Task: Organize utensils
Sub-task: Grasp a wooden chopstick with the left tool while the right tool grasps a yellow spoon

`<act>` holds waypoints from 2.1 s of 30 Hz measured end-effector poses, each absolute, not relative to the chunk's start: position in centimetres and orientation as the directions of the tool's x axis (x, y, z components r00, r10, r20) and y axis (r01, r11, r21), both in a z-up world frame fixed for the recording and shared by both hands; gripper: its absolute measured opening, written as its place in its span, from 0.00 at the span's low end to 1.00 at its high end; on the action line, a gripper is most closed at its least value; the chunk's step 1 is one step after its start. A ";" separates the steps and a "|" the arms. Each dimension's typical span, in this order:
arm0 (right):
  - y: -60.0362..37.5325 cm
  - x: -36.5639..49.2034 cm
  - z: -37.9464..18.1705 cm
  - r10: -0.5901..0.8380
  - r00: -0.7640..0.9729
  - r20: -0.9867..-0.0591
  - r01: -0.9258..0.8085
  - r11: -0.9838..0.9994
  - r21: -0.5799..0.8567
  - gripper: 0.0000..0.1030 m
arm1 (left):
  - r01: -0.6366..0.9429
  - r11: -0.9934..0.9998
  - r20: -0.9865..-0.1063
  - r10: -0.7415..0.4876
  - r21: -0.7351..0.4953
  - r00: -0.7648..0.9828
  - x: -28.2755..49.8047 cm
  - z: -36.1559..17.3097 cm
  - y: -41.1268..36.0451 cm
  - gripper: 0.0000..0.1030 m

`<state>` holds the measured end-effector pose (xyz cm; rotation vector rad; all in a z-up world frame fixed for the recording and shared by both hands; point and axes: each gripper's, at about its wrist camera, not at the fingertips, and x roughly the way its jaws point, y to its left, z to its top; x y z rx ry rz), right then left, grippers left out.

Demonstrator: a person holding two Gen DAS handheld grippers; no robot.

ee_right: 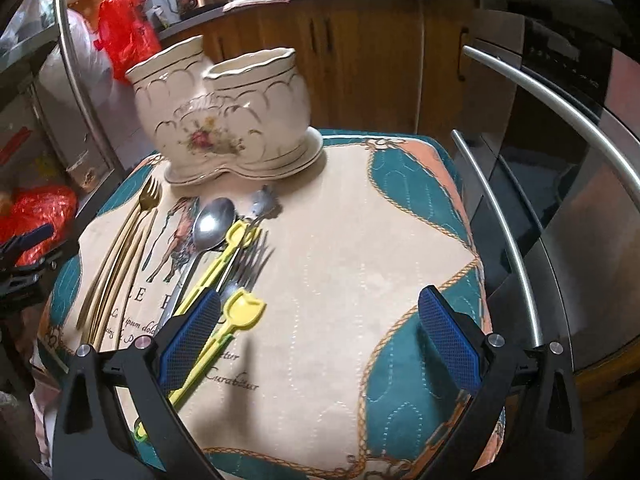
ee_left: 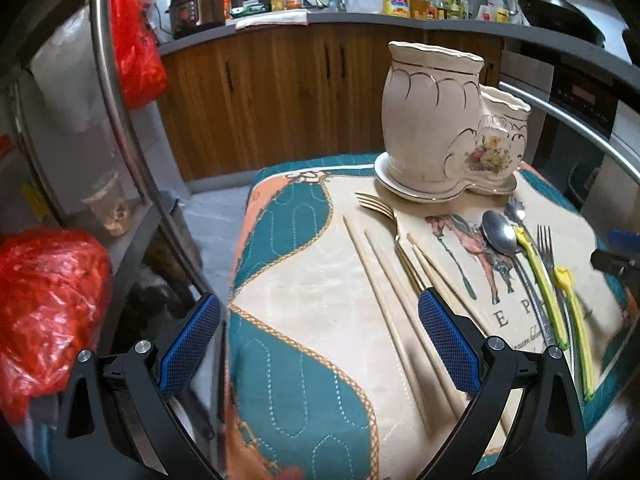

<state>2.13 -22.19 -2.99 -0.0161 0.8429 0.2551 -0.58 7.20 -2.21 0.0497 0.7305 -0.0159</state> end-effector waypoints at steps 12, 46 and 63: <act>-20.3 1.3 -4.3 0.292 0.520 -0.803 -0.263 0.949 0.175 0.59 | 0.078 0.995 -0.667 -0.098 -0.060 0.739 0.2 -2.7 7.7 0.93; -19.3 1.2 -4.4 0.222 0.465 -0.857 -0.358 0.933 0.047 0.24 | 0.165 0.986 -0.730 -0.125 -0.017 0.672 1.1 -3.5 5.1 0.51; -19.1 3.6 -4.7 0.251 0.466 -0.849 -0.405 0.913 0.048 0.10 | 0.145 0.989 -0.775 -0.058 0.043 0.629 4.9 -4.7 5.1 0.05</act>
